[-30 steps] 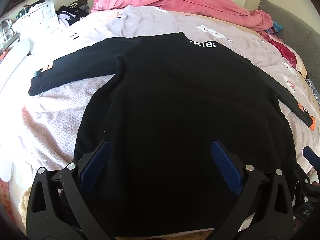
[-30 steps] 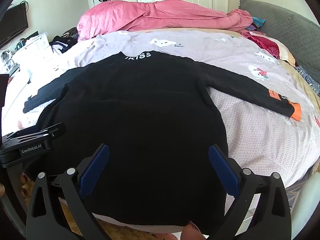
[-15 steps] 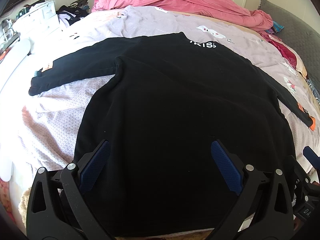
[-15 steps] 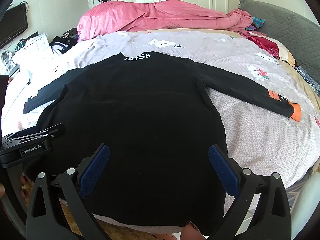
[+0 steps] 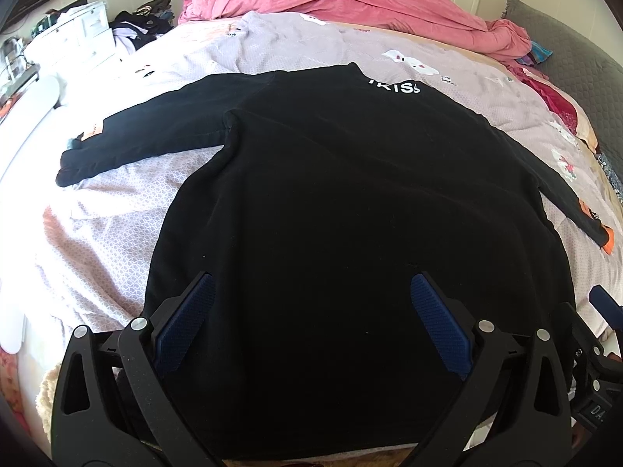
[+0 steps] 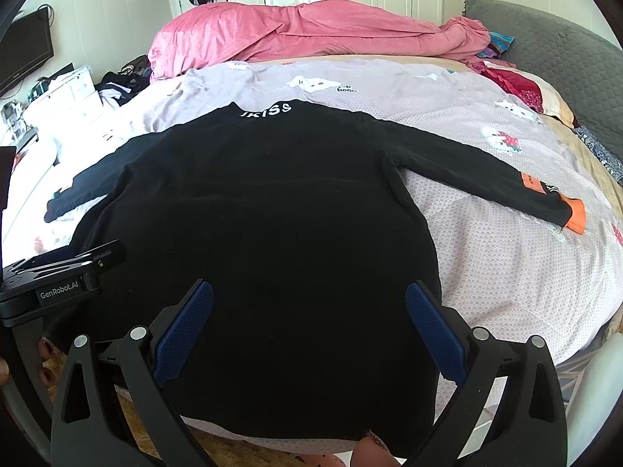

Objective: Fold small clothes

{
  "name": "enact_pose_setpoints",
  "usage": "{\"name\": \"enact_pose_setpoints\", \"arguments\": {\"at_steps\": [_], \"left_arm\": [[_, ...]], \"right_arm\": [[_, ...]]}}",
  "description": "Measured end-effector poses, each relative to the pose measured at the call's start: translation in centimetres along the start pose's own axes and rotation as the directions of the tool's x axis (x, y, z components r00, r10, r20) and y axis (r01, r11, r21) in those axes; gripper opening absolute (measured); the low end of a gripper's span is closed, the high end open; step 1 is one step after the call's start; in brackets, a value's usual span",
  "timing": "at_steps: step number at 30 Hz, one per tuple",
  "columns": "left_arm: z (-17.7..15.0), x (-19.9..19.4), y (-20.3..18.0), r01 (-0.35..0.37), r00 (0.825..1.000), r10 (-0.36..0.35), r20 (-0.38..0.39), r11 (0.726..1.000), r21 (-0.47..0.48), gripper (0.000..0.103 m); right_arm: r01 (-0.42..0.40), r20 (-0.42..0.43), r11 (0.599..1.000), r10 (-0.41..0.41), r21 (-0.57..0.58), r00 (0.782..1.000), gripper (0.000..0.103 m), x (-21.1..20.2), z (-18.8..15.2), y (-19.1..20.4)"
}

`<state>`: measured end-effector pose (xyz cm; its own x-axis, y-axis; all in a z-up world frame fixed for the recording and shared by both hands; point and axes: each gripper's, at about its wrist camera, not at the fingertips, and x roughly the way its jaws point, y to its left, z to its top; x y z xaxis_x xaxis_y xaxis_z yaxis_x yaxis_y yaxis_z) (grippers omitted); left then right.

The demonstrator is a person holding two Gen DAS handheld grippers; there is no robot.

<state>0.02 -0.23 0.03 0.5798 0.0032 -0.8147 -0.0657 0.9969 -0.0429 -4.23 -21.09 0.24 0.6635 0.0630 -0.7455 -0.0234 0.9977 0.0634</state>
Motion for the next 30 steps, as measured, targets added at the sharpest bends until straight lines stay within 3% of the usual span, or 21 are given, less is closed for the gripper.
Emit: {"name": "enact_pose_setpoints", "arguments": {"at_steps": [30], "left_arm": [[0.27,0.41,-0.49,0.0,1.0,0.001,-0.017,1.0,0.008,0.095]], "right_arm": [[-0.003,-0.003,1.0,0.003,0.02,1.0,0.099,0.43,0.47,-0.74]]}}
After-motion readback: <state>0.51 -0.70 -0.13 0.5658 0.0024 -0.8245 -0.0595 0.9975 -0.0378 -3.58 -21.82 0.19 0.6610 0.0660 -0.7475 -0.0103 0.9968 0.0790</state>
